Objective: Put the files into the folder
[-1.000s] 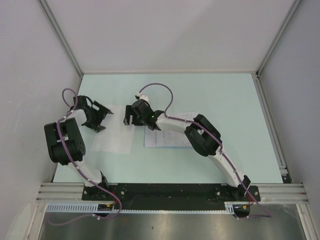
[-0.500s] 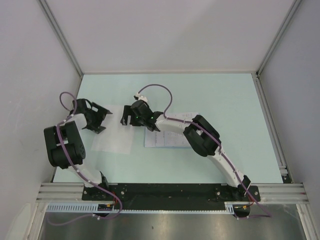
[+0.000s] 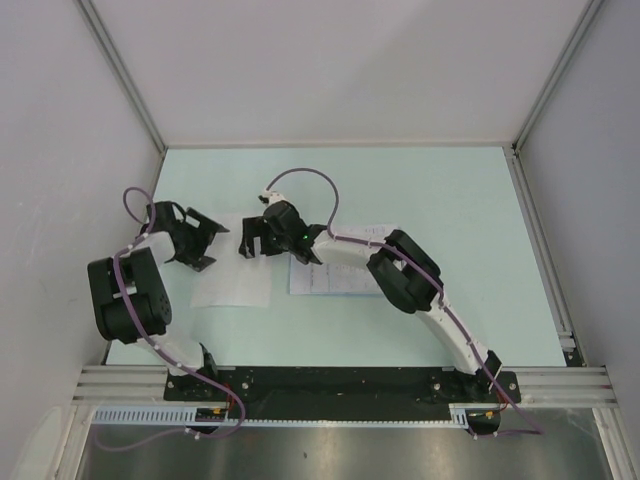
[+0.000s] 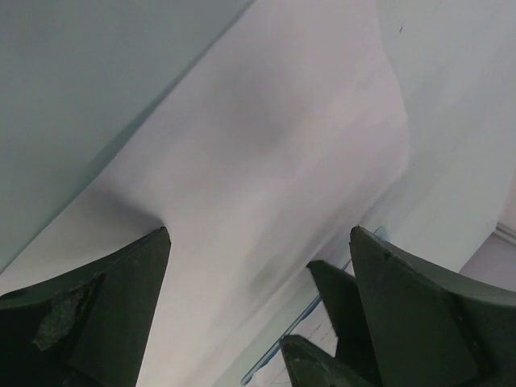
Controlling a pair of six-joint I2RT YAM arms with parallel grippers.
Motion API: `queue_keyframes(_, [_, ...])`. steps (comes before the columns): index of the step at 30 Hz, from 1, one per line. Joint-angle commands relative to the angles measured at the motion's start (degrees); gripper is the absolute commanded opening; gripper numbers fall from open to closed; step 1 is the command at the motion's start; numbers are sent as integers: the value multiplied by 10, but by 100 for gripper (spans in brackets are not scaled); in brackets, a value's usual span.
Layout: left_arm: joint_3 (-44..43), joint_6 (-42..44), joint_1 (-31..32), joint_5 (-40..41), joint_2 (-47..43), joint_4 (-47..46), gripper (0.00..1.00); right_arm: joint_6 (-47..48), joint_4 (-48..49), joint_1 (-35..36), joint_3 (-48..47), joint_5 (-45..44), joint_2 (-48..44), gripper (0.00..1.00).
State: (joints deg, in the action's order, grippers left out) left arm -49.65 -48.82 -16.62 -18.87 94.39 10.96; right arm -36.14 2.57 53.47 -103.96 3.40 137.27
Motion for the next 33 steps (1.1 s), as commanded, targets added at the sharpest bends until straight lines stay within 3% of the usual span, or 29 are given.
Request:
queue_keyframes(1, [1, 45, 11, -22, -54, 66, 99, 136, -58, -21, -12, -34, -43, 100])
queue_keyframes(5, [-31, 42, 17, -43, -76, 47, 99, 181, -50, -55, -36, -8, -30, 100])
queue_keyframes(12, [-77, 24, 29, -25, -20, 45, 99, 241, -96, -82, -147, -4, 27, 100])
queue_keyframes(20, [-88, 16, 50, 22, 52, 55, 100, 221, -151, -85, -258, -12, 109, 100])
queue_keyframes(33, [-44, -11, 51, 55, 32, 47, 99, 190, -208, -55, -229, -86, 114, 98])
